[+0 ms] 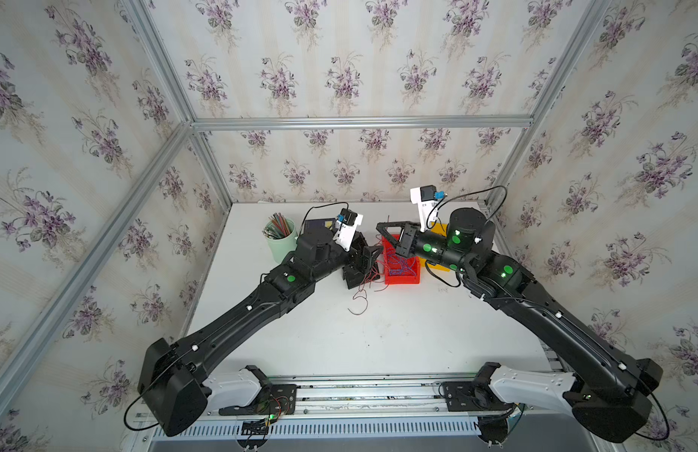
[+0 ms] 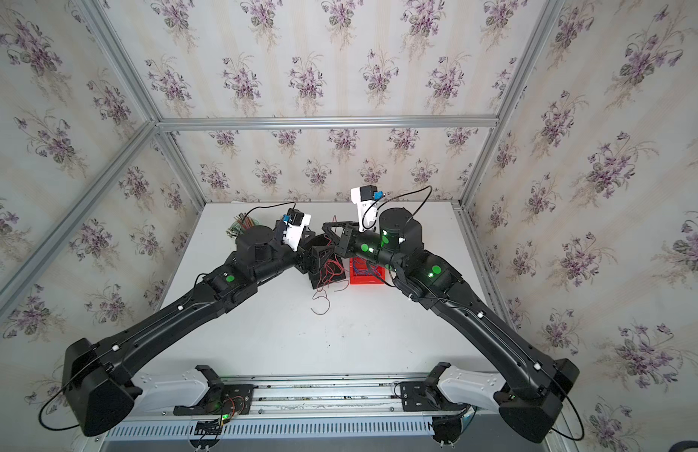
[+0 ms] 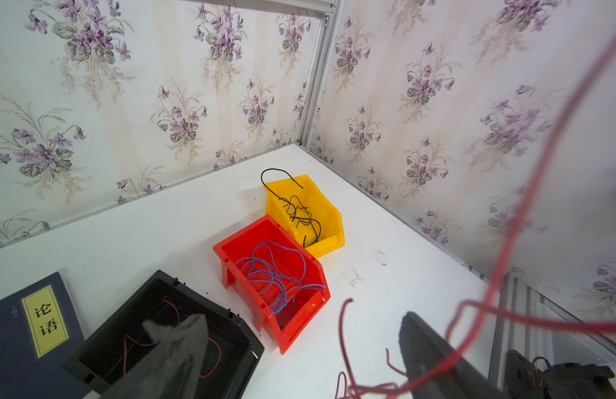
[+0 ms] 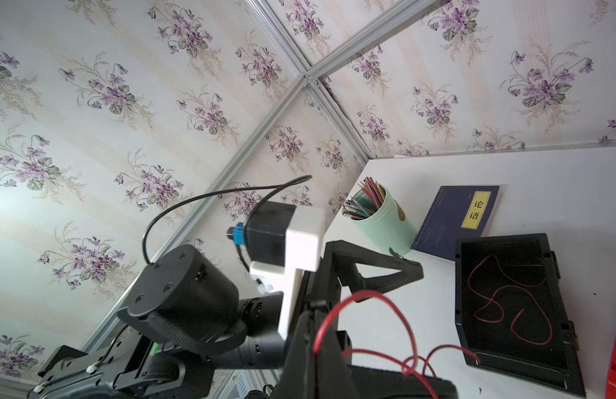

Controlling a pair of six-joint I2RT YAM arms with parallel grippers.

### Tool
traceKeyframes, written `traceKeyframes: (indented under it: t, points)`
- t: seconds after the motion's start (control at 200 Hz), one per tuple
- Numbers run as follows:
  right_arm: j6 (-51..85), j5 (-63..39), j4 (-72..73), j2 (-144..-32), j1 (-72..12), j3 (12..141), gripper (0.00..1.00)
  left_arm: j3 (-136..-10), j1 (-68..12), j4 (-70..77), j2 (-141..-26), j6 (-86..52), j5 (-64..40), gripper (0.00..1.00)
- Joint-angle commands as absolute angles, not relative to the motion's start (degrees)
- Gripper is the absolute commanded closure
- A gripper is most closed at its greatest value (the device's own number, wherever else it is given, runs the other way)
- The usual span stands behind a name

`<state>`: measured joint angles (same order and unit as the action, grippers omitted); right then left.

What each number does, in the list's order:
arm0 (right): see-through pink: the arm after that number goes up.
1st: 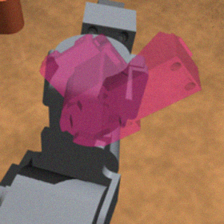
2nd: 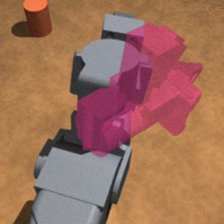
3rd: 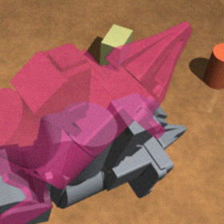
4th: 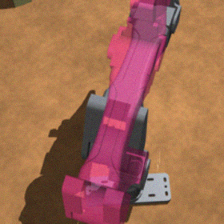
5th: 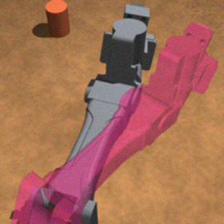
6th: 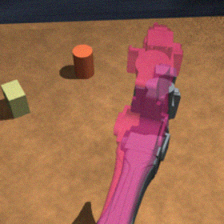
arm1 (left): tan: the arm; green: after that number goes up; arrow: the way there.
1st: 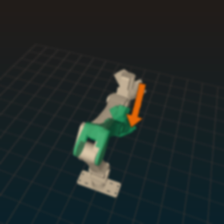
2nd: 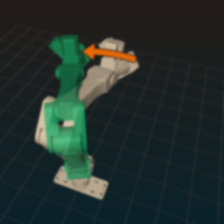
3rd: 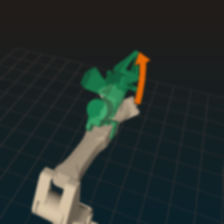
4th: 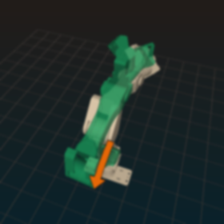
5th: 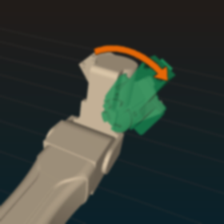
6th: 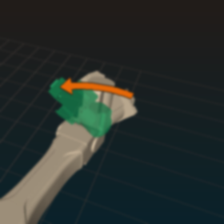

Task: Untangle and sort cables by color
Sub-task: Untie the cable, then place the cable in the bin.

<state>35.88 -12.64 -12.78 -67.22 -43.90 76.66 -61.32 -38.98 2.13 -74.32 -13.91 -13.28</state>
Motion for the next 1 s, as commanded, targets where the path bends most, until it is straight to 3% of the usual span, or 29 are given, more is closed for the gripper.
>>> traceKeyframes:
  t: [0.0, 0.44, 0.704, 0.994]
  points:
    - [36.0, -12.6, -11.5, -67.0, -43.9, 77.9, 1.00, -61.4, -39.1, 0.2, -76.6, -13.6, -11.1, 0.10]
    - [29.6, -6.4, -14.2, -69.8, -43.7, 88.1, 1.00, -49.9, -39.2, 1.8, -78.5, -15.2, -8.7, 0.10]
    - [30.3, -6.1, -16.2, -72.2, -41.5, 85.0, 1.00, -46.5, -39.2, -3.7, -64.3, -16.5, -3.7, 0.00]
    - [30.5, -10.8, -11.6, -76.1, -39.6, 80.7, 1.00, -45.7, -39.1, -17.8, -47.6, -19.6, 3.7, 0.01]
